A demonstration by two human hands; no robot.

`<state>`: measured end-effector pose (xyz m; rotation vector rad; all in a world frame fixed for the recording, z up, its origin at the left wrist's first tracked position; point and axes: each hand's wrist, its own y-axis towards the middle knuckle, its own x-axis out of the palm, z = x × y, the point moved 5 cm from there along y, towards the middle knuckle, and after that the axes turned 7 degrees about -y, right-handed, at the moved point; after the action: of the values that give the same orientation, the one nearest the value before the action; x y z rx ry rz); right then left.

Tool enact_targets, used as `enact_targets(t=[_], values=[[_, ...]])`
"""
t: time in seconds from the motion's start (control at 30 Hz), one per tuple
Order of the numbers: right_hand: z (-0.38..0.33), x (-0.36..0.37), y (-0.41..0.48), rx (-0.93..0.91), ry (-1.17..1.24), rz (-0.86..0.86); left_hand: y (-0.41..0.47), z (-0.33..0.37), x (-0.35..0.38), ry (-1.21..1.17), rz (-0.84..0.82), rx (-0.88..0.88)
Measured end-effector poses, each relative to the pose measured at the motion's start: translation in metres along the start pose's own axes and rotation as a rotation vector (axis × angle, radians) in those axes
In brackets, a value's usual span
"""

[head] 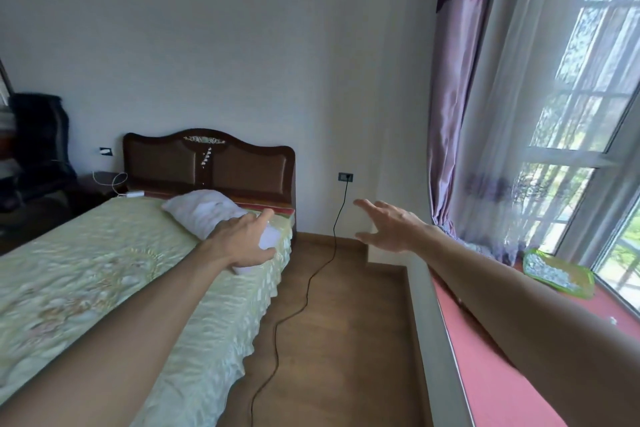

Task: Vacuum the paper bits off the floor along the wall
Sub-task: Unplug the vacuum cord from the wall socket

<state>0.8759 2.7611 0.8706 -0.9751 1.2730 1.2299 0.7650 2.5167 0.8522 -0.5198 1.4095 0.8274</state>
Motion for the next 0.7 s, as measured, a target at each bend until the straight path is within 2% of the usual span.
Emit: enact_targets(t=[0.23, 0.4, 0.7], values=[[0.018, 0.0, 0.016, 0.029, 0.012, -0.004, 0.02, -0.003, 0.001, 0.004, -0.005, 0.007], [0.04, 0.015, 0.044, 0.02, -0.065, -0.047, 0.056, -0.005, 0.016, 0.03, -0.026, 0.021], [0.121, 0.054, 0.16, -0.035, -0.11, -0.07, 0.178, -0.013, 0.049, 0.034, -0.06, -0.028]])
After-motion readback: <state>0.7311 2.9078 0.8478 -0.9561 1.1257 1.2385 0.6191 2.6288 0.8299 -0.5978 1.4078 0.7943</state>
